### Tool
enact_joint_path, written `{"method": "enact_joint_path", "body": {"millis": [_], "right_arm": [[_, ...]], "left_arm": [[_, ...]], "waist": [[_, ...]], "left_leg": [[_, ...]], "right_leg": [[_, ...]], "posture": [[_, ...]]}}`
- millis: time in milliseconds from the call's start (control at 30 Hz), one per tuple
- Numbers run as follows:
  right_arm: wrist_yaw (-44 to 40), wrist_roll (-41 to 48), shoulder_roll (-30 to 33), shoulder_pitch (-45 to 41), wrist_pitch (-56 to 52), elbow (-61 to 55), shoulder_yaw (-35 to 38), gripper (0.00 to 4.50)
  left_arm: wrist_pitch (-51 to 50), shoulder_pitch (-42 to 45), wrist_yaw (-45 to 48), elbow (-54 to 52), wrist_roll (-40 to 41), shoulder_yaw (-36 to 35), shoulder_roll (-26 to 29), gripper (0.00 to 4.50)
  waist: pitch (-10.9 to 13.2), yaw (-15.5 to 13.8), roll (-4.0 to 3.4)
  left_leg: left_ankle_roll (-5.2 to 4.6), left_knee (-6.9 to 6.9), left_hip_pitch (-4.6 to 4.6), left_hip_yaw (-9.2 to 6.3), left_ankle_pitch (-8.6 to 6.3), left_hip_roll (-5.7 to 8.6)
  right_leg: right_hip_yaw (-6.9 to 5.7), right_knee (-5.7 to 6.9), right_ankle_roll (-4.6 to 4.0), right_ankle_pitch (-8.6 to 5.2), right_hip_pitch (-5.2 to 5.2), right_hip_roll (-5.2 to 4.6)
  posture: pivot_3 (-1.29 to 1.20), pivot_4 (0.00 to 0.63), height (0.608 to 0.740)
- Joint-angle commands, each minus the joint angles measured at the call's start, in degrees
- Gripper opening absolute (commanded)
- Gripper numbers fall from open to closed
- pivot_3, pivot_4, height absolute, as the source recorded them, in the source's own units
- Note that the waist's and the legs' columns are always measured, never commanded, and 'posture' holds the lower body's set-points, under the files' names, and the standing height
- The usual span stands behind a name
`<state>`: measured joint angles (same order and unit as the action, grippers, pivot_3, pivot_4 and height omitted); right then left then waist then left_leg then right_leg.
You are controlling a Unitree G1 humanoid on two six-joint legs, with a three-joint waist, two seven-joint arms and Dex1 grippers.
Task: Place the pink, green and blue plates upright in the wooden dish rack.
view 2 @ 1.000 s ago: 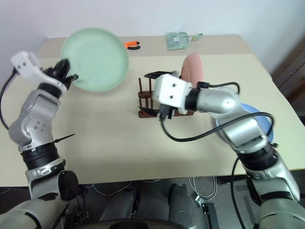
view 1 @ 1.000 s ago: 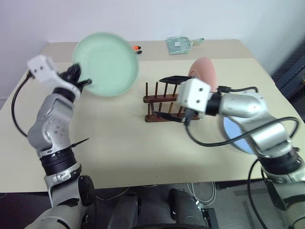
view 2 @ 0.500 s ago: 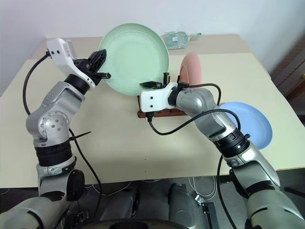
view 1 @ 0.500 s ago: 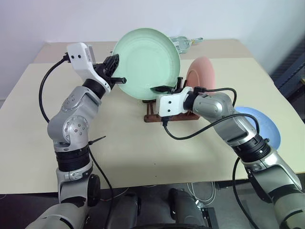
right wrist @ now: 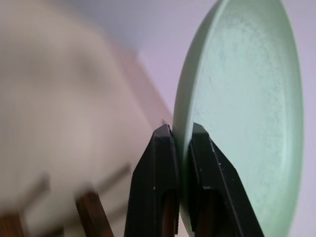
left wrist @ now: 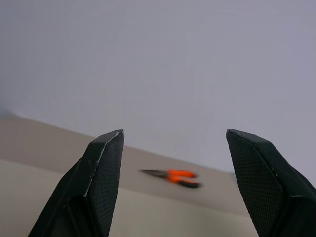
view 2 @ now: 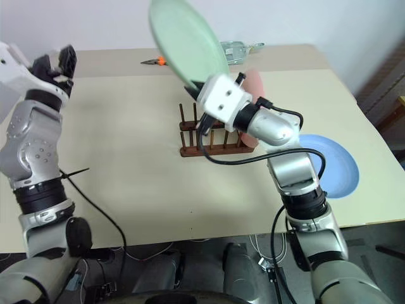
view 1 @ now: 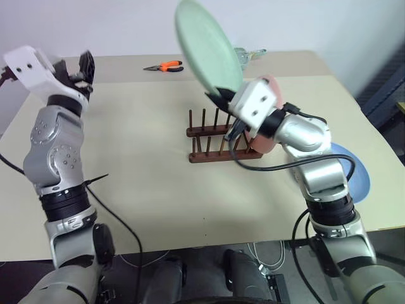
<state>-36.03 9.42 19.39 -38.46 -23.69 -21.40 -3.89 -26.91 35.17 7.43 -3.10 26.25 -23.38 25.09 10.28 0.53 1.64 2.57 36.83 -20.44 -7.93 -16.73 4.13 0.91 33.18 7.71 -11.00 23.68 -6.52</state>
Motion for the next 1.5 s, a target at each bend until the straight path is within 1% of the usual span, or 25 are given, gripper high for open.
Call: {"method": "enact_joint_path", "body": {"millis": [33, 100, 133, 200, 267, 333, 567, 700, 767, 800, 900, 1000, 1067, 1133, 1167, 1200, 1233, 1267, 1333, 1367, 1433, 1500], "right_arm": [[8.14, 21.13, -6.60, 0.73, -18.08, -9.92, 11.73, 0.00], [12.17, 26.87, -8.64, 0.80, -24.24, -11.26, 14.99, 0.00], [14.02, 29.45, -9.18, 1.02, -26.91, -11.65, 16.12, 0.00], [17.90, 34.04, -10.47, 1.92, -30.92, -11.65, 18.30, 0.00], [20.35, 36.94, -10.66, 2.45, -32.97, -10.99, 19.63, 0.00], [21.69, 38.50, -10.03, 2.80, -34.19, -10.29, 20.09, 0.00], [24.36, 42.53, -7.69, 3.67, -38.30, -6.35, 20.10, 0.00], [24.98, 41.83, -6.49, 2.83, -38.19, -3.12, 19.27, 0.00], [24.77, 40.27, -5.39, 1.66, -36.69, -2.11, 18.46, 0.78], [23.65, 37.70, -3.42, 1.25, -34.79, -2.62, 16.68, 1.05], [19.73, 28.24, 3.54, 1.20, -26.93, -5.12, 10.12, 2.47], [14.25, 19.75, 11.85, 1.71, -18.33, -7.29, 5.46, 2.47], [11.69, 20.57, 15.25, 1.65, -17.12, -8.13, 8.37, 2.47], [9.22, 27.42, 17.34, 1.44, -18.91, -8.63, 15.94, 2.47], [8.40, 33.32, 18.20, 1.60, -21.19, -8.46, 20.96, 2.47], [8.00, 38.41, 19.18, 2.11, -23.34, -8.19, 25.49, 2.74], [7.04, 41.39, 21.37, 4.20, -25.53, -8.19, 29.62, 3.02], [5.64, 42.82, 23.88, 7.10, -27.19, -8.58, 32.78, 3.36], [1.70, 41.37, 28.73, 17.08, -28.32, -11.59, 36.92, 4.32], [0.58, 40.89, 30.04, 21.57, -28.51, -12.98, 38.24, 4.47], [-1.30, 38.30, 31.69, 31.32, -28.03, -15.36, 38.68, 4.47], [-1.08, 29.55, 34.03, 41.98, -25.13, -16.79, 32.30, 4.47]], "left_arm": [[0.19, -9.30, 16.23, -6.75, 1.36, 10.58, 2.87, 3.50], [-1.92, -13.35, 21.29, -10.43, 4.25, 13.21, 3.82, 3.50], [-3.33, -15.35, 23.86, -12.13, 5.98, 14.26, 4.40, 3.50], [-5.17, -20.37, 30.19, -16.79, 7.39, 18.70, 6.70, 3.50], [-6.65, -22.90, 33.17, -19.82, 8.11, 21.76, 8.03, 3.50], [-7.46, -23.21, 33.34, -20.71, 8.58, 22.75, 7.72, 3.50], [-8.35, -22.03, 32.33, -21.40, 8.24, 24.29, 5.93, 3.50], [-8.51, -22.04, 32.24, -21.87, 7.90, 24.98, 5.55, 3.50], [-8.66, -21.99, 32.30, -22.02, 7.94, 25.22, 5.51, 3.54], [-8.73, -21.92, 32.36, -22.06, 7.98, 25.34, 5.48, 3.54], [-9.05, -21.80, 32.48, -22.21, 8.14, 25.93, 5.23, 3.54], [-9.50, -21.67, 32.71, -22.46, 8.33, 27.12, 4.73, 3.54], [-9.53, -21.30, 32.95, -22.32, 8.16, 28.12, 4.27, 3.54], [-9.77, -20.58, 33.09, -21.83, 8.15, 28.96, 3.48, 3.54], [-9.71, -20.25, 33.41, -21.54, 8.07, 29.45, 3.25, 3.54], [-9.65, -20.03, 33.76, -21.35, 8.00, 29.85, 3.10, 3.54], [-9.56, -19.69, 34.11, -20.94, 7.87, 30.30, 2.92, 3.54], [-9.53, -19.37, 34.44, -20.50, 7.73, 30.67, 2.73, 3.54], [-9.20, -18.52, 35.27, -19.36, 7.36, 31.44, 2.49, 3.54], [-9.12, -18.20, 35.62, -18.93, 7.33, 31.70, 2.37, 3.54], [-8.92, -17.46, 36.51, -18.00, 7.22, 32.21, 2.12, 3.54], [-8.57, -16.44, 37.55, -16.73, 6.62, 33.03, 1.81, 3.54]], "waist": [[-0.01, -0.04, -0.03], [0.04, -0.43, -0.09], [0.05, -0.35, -0.08], [0.07, 0.12, -0.13], [0.11, 0.23, -0.45], [0.12, 0.24, -0.73], [0.11, 0.29, -0.72], [0.11, 0.29, -0.72], [0.11, 0.30, -0.72], [0.12, 0.30, -0.73], [0.12, 0.26, -0.72], [0.13, 0.18, -0.70], [0.15, 0.11, -0.66], [0.14, 0.07, -0.61], [0.15, -0.07, -0.60], [0.16, -0.20, -0.57], [0.17, -0.25, -0.56], [0.16, -0.89, -0.52], [0.14, -1.42, -0.48], [0.12, -1.65, -0.46], [0.15, -1.35, -0.55], [0.15, -1.17, -0.57]], "left_leg": [[-0.01, 0.02, 0.01, -0.03, -0.01, -0.01], [-0.11, 0.02, -0.01, -0.09, -0.07, 0.03], [-0.12, 0.04, -0.07, -0.09, -0.07, 0.04], [-0.12, 0.08, -0.09, -0.12, -0.07, 0.01], [-0.12, 0.01, -0.03, -0.07, -0.07, -0.05], [-0.12, -0.01, -0.03, -0.01, -0.07, -0.05], [-0.14, 0.00, -0.03, 0.12, -0.06, -0.06], [-0.14, 0.01, -0.03, 0.12, -0.06, -0.06], [-0.14, 0.01, -0.03, 0.12, -0.06, -0.06], [-0.14, 0.00, -0.03, 0.13, -0.06, -0.06], [-0.15, 0.01, -0.05, 0.16, -0.06, -0.06], [-0.15, 0.02, -0.06, 0.16, -0.06, -0.04], [-0.16, 0.05, -0.08, 0.15, -0.07, -0.02], [-0.17, 0.06, -0.06, 0.15, -0.07, -0.02], [-0.17, 0.08, -0.07, 0.13, -0.08, -0.03], [-0.17, 0.10, -0.08, 0.11, -0.08, -0.03], [-0.18, 0.13, -0.10, 0.10, -0.08, -0.03], [-0.21, 0.13, -0.08, 0.09, -0.10, -0.04], [-0.31, 0.13, -0.04, 0.11, -0.16, -0.04], [-0.33, 0.12, -0.07, 0.08, -0.17, -0.04], [-0.43, 0.16, -0.05, 0.17, -0.24, -0.04], [-0.47, 0.17, -0.05, 0.33, -0.26, -0.02]], "right_leg": [[-0.01, -0.02, -0.01, 0.01, -0.04, -0.01], [0.01, 0.00, -0.07, -0.01, -0.05, -0.15], [0.02, -0.04, -0.25, -0.06, 0.01, -0.16], [0.03, -0.05, -0.31, -0.06, 0.03, -0.14], [0.03, -0.01, -0.34, -0.06, 0.08, -0.06], [0.03, -0.01, -0.34, -0.06, 0.10, -0.06], [0.04, -0.01, -0.31, -0.06, 0.09, 0.00], [0.04, -0.01, -0.30, -0.06, 0.09, 0.00], [0.03, -0.01, -0.30, -0.06, 0.09, 0.00], [0.04, -0.01, -0.30, -0.06, 0.09, 0.00], [0.04, -0.04, -0.25, -0.09, 0.10, 0.00], [0.02, -0.08, -0.03, -0.23, 0.05, -0.02], [0.02, -0.10, 0.01, -0.26, 0.02, -0.05], [0.02, -0.11, 0.03, -0.27, -0.02, -0.06], [0.01, -0.11, 0.03, -0.27, -0.04, -0.06], [0.02, -0.12, 0.02, -0.27, -0.06, -0.06], [0.01, -0.14, 0.01, -0.27, -0.09, -0.06], [0.02, -0.15, 0.00, -0.26, -0.12, -0.07], [-0.02, -0.21, -0.01, -0.29, -0.18, -0.07], [-0.06, -0.24, 0.02, -0.32, -0.21, -0.09], [-0.05, -0.27, 0.07, -0.36, -0.23, -0.13], [0.03, -0.31, 0.09, -0.37, -0.22, -0.22]], "posture": [[0.00, 0.150, 0.740], [0.00, 0.150, 0.740], [0.00, 0.150, 0.740], [0.00, 0.150, 0.740], [0.00, 0.150, 0.740], [0.00, 0.150, 0.740], [0.00, 0.150, 0.740], [0.00, 0.150, 0.740], [0.00, 0.150, 0.740], [0.00, 0.150, 0.740], [0.00, 0.150, 0.740], [0.00, 0.150, 0.740], [0.00, 0.150, 0.740], [0.00, 0.150, 0.740], [0.00, 0.150, 0.740], [0.00, 0.150, 0.740], [0.00, 0.150, 0.740], [0.00, 0.150, 0.740], [0.00, 0.150, 0.740], [0.00, 0.150, 0.740], [0.00, 0.150, 0.740], [0.00, 0.150, 0.740]]}}
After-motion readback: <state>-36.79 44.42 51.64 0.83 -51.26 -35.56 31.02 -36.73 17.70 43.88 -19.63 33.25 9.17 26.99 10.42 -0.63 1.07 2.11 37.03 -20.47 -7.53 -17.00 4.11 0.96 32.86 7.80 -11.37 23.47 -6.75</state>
